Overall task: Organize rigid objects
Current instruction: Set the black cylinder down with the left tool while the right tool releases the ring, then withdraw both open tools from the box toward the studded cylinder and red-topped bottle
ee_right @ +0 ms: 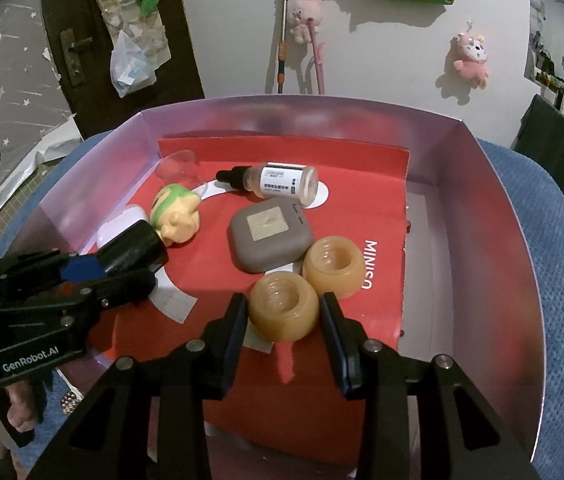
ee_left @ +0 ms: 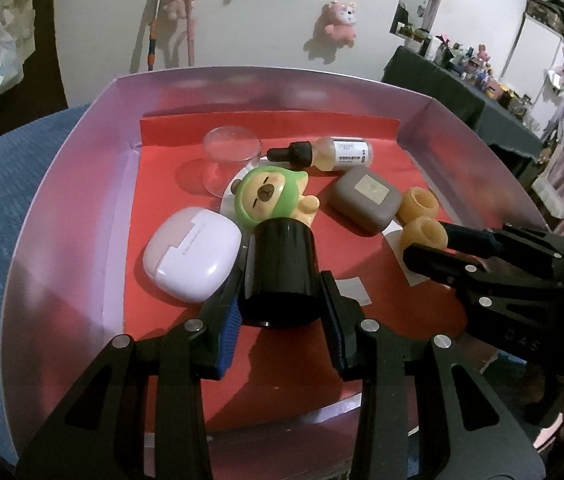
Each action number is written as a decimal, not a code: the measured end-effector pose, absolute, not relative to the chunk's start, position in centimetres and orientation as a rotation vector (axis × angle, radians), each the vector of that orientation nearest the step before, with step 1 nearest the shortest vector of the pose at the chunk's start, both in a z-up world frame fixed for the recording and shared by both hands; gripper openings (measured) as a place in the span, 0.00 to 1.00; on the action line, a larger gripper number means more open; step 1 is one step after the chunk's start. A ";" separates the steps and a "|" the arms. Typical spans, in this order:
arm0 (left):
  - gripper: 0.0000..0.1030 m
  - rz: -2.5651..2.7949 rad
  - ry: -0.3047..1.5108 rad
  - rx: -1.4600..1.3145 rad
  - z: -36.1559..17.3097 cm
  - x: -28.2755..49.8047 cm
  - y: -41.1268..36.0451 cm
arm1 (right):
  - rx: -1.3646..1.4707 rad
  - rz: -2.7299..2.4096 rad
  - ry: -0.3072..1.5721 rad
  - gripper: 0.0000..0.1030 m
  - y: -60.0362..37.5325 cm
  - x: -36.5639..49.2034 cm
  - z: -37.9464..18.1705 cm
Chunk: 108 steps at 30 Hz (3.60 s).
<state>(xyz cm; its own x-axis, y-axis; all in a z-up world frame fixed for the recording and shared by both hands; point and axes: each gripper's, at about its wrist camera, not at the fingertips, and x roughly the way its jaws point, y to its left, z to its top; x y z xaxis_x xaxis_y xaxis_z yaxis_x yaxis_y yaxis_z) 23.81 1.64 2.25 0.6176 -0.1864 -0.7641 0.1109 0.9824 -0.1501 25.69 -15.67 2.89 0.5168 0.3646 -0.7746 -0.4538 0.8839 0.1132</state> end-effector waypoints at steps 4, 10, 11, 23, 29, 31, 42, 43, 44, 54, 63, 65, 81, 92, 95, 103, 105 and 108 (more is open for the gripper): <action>0.34 -0.170 0.892 -0.091 2.2 24.0 1.6 | -0.115 0.488 0.903 0.39 -15.6 25.8 2.9; 0.34 -0.176 0.898 -0.115 2.2 24.1 1.7 | -0.114 0.487 0.901 0.39 -15.5 25.8 2.9; 0.34 -0.176 0.898 -0.116 2.2 24.1 1.8 | -0.113 0.489 0.902 0.39 -15.5 25.8 2.9; 0.42 -0.153 0.867 -0.072 2.8 23.5 1.3 | -0.083 0.492 0.905 0.49 -16.1 25.6 2.9; 0.67 -0.161 0.822 -0.086 3.9 22.5 1.6 | -0.072 0.499 0.889 0.52 -16.4 24.8 3.4; 0.72 -0.163 0.813 -0.098 4.2 22.2 1.8 | -0.070 0.502 0.878 0.59 -16.5 24.4 3.8; 0.83 -0.185 0.777 -0.148 5.2 20.1 2.2 | -0.018 0.542 0.804 0.74 -17.6 21.1 6.1; 0.84 -0.187 0.771 -0.148 5.3 19.9 2.2 | -0.013 0.550 0.796 0.76 -17.7 20.7 6.4; 0.85 -0.187 0.765 -0.148 5.4 19.7 2.2 | -0.009 0.556 0.791 0.78 -17.7 20.3 6.6; 0.96 -0.177 0.686 -0.146 7.4 17.2 2.1 | 0.015 0.574 0.699 0.99 -18.6 17.4 9.0; 1.00 -0.166 0.665 -0.139 7.8 15.7 1.9 | 0.049 0.580 0.646 1.00 -19.4 15.9 9.6; 1.00 -0.170 0.658 -0.144 7.8 15.3 1.9 | 0.055 0.577 0.636 1.00 -19.5 15.6 9.7; 1.00 -0.152 0.625 -0.132 8.3 12.4 0.8 | 0.024 0.538 0.506 1.00 -20.2 11.3 10.5; 1.00 -0.143 0.615 -0.110 8.1 10.6 0.0 | 0.015 0.516 0.483 1.00 -20.4 9.6 10.4; 1.00 -0.147 0.622 -0.108 7.8 10.4 -0.2 | 0.008 0.508 0.485 1.00 -20.5 9.2 10.1; 1.00 -0.138 0.639 -0.102 6.9 9.7 -0.5 | 0.010 0.495 0.509 1.00 -20.8 8.7 9.1; 1.00 -0.143 0.640 -0.105 6.7 9.6 -0.5 | 0.013 0.493 0.516 1.00 -21.0 8.6 8.8; 1.00 -0.150 0.658 -0.126 6.1 9.6 -0.3 | 0.021 0.496 0.532 1.00 -21.1 8.8 8.5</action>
<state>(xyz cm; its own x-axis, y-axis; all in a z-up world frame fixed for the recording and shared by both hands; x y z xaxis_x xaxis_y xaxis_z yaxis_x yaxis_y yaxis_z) 9.58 -0.26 6.10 0.7810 -0.1787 -0.5985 0.0992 0.9815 -0.1637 8.77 -21.14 8.50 0.7470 0.4586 -0.4814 -0.4479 0.8822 0.1454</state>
